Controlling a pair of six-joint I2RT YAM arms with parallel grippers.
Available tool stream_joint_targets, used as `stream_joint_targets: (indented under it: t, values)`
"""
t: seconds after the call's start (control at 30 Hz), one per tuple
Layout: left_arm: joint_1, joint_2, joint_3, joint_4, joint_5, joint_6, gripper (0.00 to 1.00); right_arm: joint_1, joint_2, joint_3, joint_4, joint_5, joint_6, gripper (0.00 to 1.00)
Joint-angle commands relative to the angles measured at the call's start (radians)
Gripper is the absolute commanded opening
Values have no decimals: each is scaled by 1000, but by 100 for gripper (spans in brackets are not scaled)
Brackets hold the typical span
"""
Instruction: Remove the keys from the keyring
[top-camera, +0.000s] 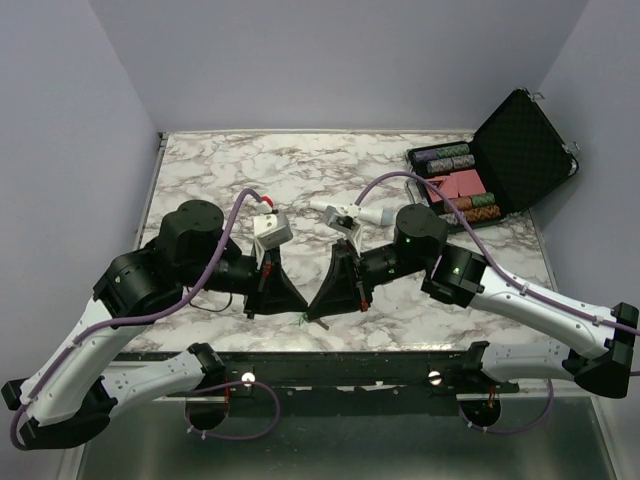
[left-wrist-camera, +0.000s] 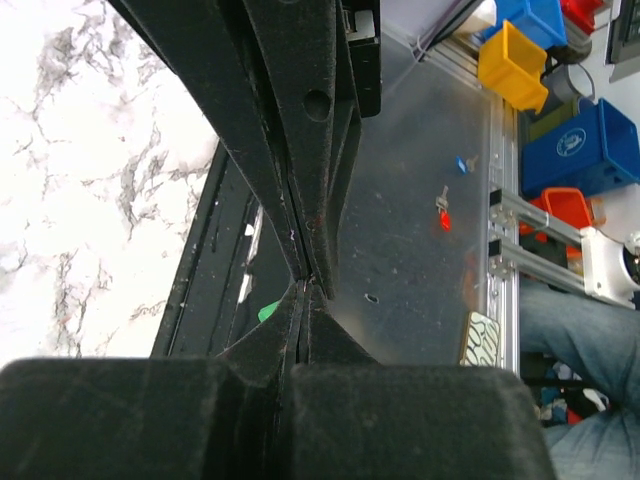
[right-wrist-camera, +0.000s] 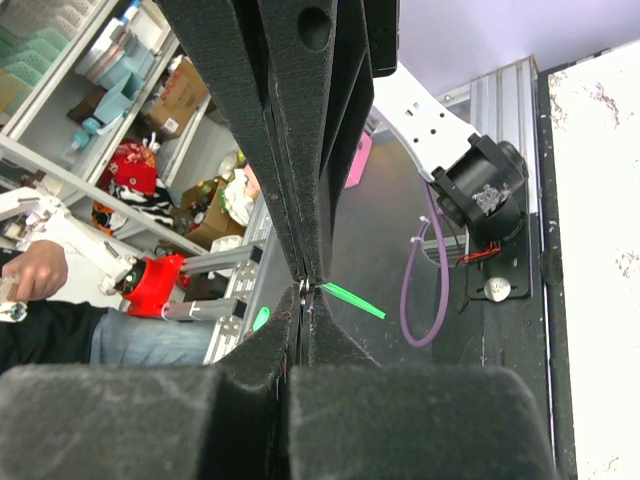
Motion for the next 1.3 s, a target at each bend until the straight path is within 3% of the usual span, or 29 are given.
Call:
stream_joint_targets:
  t: [0.0, 0.13, 0.27, 0.3, 0.37, 0.47, 0.67, 0.83, 1.07, 1.27]
  values:
    - [-15, 16, 25, -82, 103, 79, 0, 7, 4, 38, -39, -48, -19, 1]
    - [-17, 21, 29, -93, 130, 119, 0, 7, 7, 28, -54, -77, -19, 1]
    - [-17, 10, 39, -71, 63, 102, 0, 5, 2, 28, -76, -51, -37, 1]
    - [-17, -6, 34, -39, 48, 87, 4, 7, -4, 26, -76, -42, -42, 1]
    - [-17, -40, 33, 8, -6, 53, 27, 7, -12, 28, -83, -26, -51, 1]
    - [-17, -86, 36, 50, -121, 29, 51, 5, -22, 34, -100, -2, -62, 1]
    - [-17, -186, 26, 171, -313, -68, 50, 5, -35, 49, -100, 32, -62, 1]
    - [-17, -304, -81, 335, -443, -215, 49, 5, -56, 38, -21, 58, -36, 1]
    - [-17, -424, -317, 613, -402, -421, 50, 7, -61, -6, 246, 112, 61, 1]
    - [-17, -459, -401, 699, -443, -470, 60, 7, -41, -9, 288, 138, 88, 1]
